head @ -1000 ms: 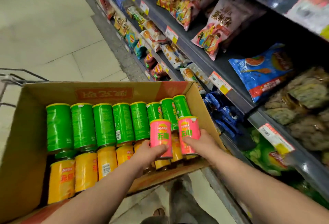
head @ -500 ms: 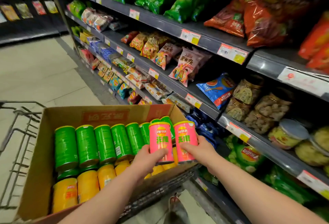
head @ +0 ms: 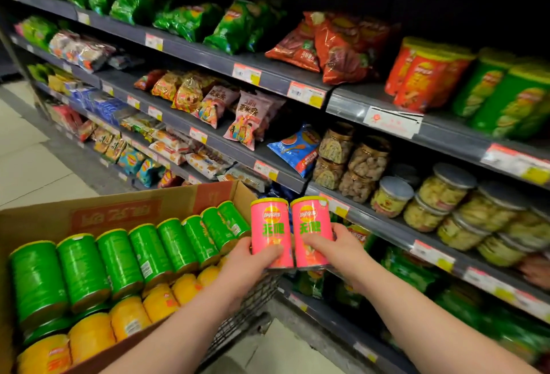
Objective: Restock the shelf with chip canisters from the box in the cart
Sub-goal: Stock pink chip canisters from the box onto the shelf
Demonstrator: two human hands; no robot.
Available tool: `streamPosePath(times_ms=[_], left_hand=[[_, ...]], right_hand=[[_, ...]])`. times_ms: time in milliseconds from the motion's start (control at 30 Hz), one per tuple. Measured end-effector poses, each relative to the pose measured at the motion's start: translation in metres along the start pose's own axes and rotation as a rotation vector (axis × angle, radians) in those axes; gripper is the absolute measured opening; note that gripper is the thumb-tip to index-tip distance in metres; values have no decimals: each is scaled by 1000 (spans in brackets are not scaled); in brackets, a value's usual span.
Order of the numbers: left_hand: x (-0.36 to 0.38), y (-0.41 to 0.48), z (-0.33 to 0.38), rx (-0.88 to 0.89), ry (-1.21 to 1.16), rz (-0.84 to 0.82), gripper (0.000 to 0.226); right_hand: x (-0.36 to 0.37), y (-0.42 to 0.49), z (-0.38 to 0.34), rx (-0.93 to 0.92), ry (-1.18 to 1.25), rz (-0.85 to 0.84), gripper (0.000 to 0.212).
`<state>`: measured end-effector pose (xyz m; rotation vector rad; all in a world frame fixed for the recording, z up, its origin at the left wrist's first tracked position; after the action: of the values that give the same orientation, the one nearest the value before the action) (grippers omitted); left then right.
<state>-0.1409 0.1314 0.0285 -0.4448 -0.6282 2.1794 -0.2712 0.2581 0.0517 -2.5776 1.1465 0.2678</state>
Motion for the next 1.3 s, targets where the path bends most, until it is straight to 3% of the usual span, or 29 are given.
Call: streamPosePath(times_ms=[67,200,300,467,567,667,833,1000,1100,1300], left_hand=[[18,-1,7,22,34,-49,62],[68,-4,25,61,48,-161,32],[115,-10,41,99,97,-231,25],[198,-32,70,155,138,-356,29],[241,-42,83,172,166,-390,34],[278,-55,97,198,171,-398,37],[329,-74,121,258,134,-384,12],[364,-83,137,291,80,-339,22],[379,-88,141,289,46,-314,35],[389,-93,147,306,15,-271,19]], right_hand=[[-20,-6,3,9,11,54,53],[-72,-28,4,-2,53,169,43],[-119,-44,9,-14,34,254,44],[-202,-71,21,-23,13,365,51],[-248,-83,25,-64,9,408,44],[-288,-91,25,-88,14,442,40],[-347,-94,20,-159,-28,436,56],[-405,-98,-2,-279,-30,479,30],[-436,-96,-20,-368,-44,497,34],[-478,-69,-41,-413,-81,582,44]])
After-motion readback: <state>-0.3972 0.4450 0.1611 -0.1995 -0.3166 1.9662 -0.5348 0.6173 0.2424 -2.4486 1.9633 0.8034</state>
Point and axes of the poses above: each hand's wrist, its own y-axis towards the middle knuckle, its own x-axis out of the palm, z = x × y, the point moved 6 cm from there along y, towards the middle knuckle, and after that the axes turned 12 degrees about -x, right-handed, at the moved point
